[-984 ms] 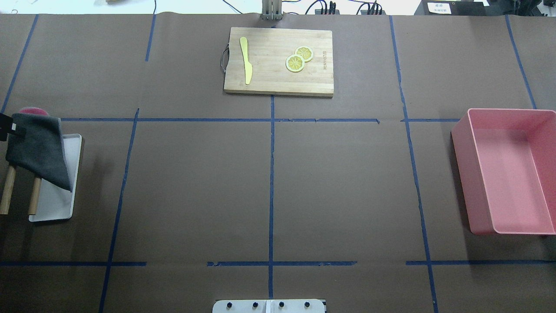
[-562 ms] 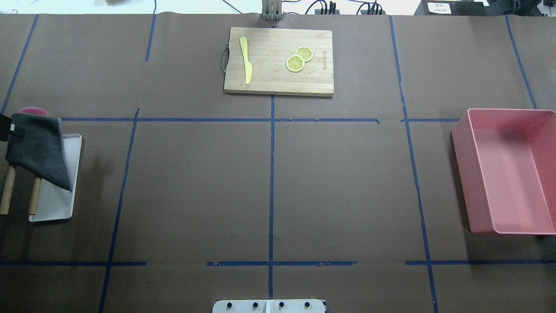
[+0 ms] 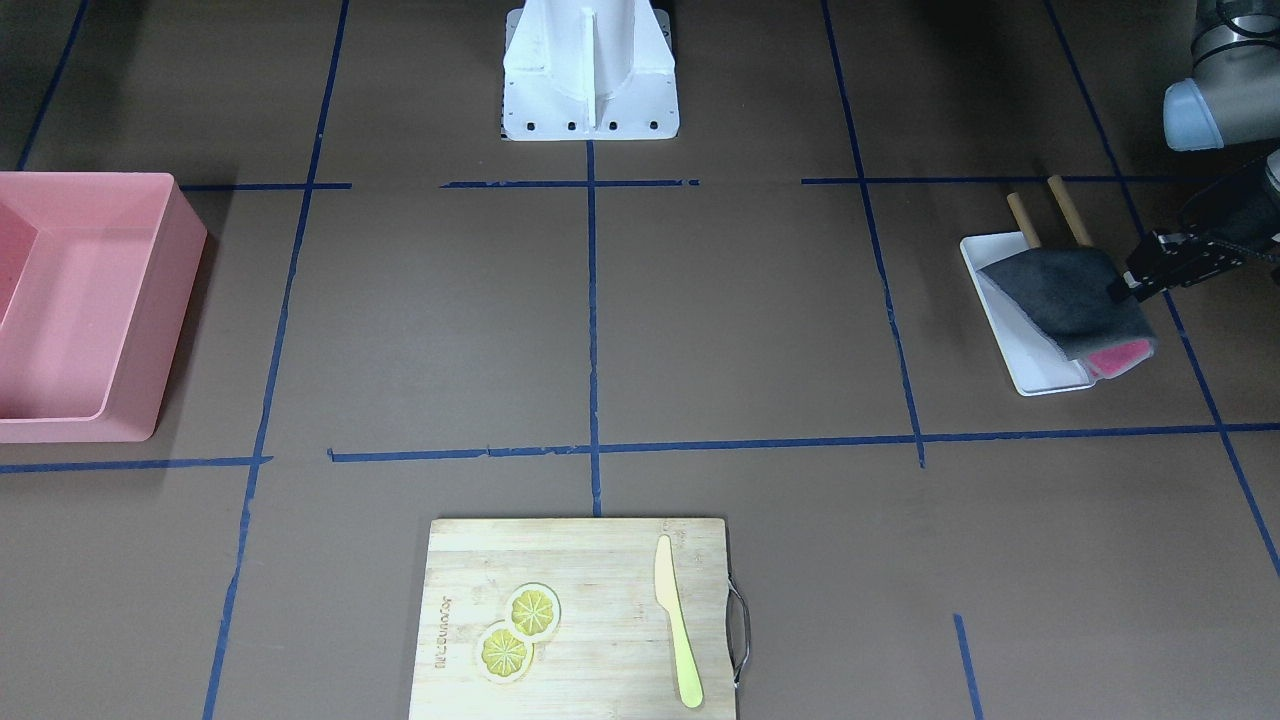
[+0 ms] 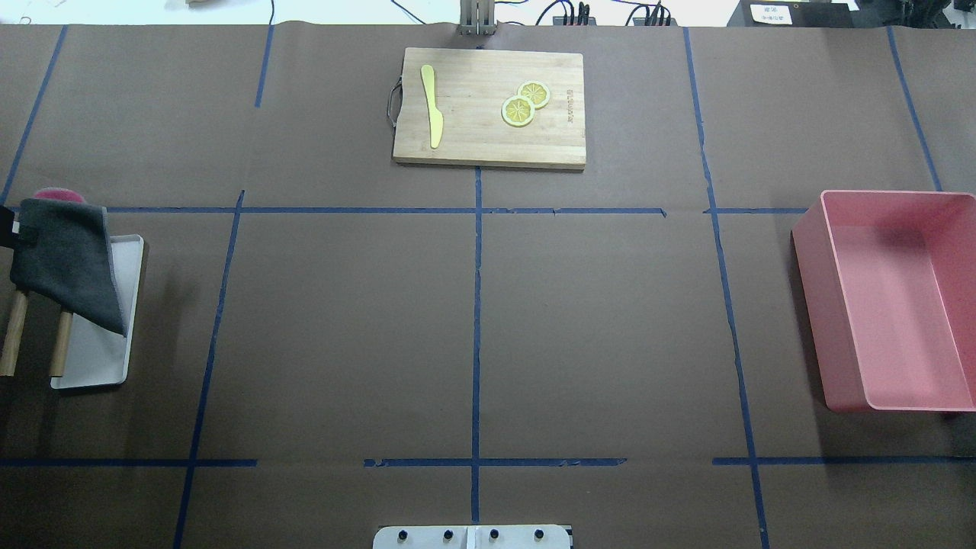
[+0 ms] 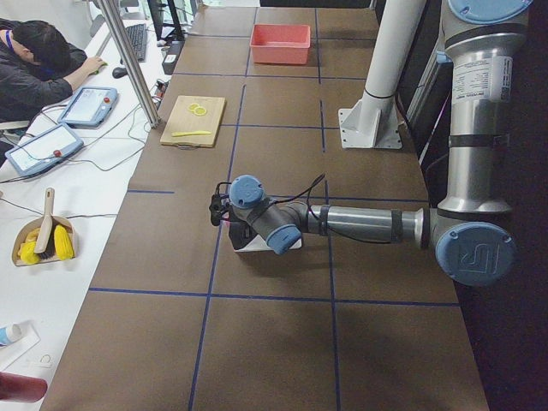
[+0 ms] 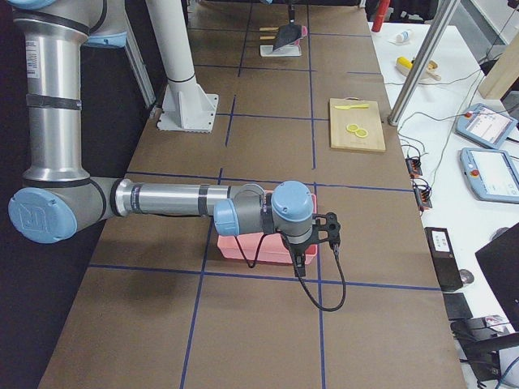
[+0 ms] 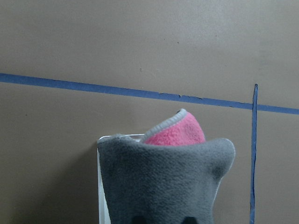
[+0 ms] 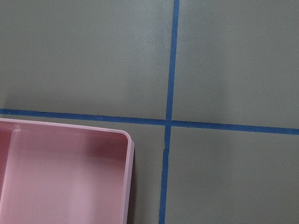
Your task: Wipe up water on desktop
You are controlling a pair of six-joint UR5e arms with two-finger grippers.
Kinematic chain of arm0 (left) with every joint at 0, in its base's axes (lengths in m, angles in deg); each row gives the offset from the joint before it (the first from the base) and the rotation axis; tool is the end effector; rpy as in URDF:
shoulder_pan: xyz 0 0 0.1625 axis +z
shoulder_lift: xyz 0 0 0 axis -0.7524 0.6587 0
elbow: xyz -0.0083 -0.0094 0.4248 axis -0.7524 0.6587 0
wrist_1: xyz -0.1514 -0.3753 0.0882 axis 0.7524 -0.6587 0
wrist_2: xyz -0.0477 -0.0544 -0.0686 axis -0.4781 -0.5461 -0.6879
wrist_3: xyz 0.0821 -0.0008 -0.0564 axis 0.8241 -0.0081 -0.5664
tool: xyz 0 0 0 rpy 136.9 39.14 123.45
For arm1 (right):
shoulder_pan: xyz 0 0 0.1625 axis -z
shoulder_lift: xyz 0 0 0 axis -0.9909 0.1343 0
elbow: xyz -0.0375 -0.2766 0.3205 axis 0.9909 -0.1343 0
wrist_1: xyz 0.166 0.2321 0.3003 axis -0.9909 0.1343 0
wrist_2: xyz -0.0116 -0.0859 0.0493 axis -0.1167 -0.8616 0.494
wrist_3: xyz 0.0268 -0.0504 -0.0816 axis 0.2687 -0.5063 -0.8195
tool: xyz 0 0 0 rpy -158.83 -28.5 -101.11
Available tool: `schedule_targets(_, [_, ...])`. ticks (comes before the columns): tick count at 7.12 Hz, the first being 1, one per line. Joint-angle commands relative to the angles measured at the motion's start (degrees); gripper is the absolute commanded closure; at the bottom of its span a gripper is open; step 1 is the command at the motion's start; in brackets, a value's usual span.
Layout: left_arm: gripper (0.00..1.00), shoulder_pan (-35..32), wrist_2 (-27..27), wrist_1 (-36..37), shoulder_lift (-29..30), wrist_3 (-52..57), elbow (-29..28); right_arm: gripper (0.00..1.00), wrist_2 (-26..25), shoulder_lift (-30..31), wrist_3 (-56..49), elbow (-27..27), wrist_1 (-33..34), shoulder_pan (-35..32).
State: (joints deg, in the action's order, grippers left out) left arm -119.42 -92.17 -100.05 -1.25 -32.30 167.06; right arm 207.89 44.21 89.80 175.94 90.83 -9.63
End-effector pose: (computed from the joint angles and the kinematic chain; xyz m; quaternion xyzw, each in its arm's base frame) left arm 0.1104 -0.4741 0.5717 0.0320 0.5284 -0.0546 0.8467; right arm 0.0760 -0.4774 0.6218 0.0864 -0.4010 -0.0007 0.9120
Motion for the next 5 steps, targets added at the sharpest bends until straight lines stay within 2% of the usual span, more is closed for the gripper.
schedule_targets(1, [0.92, -0.1, -1.5, 0.2, -0.1, 0.0, 0.1, 0.00, -0.4, -1.3, 1.6, 1.9, 0.2, 1.3])
schedule_targets(3, [0.94, -2.1, -3.6, 0.5, 0.1, 0.1, 0.3, 0.00, 0.6, -3.2, 6.0, 4.5, 0.7, 1.6])
schedule_targets(5, [0.95, -8.4, -8.6, 0.7, 0.4, 0.1, 0.3, 0.00, 1.7, -5.4, 9.3, 8.7, 0.6, 5.4])
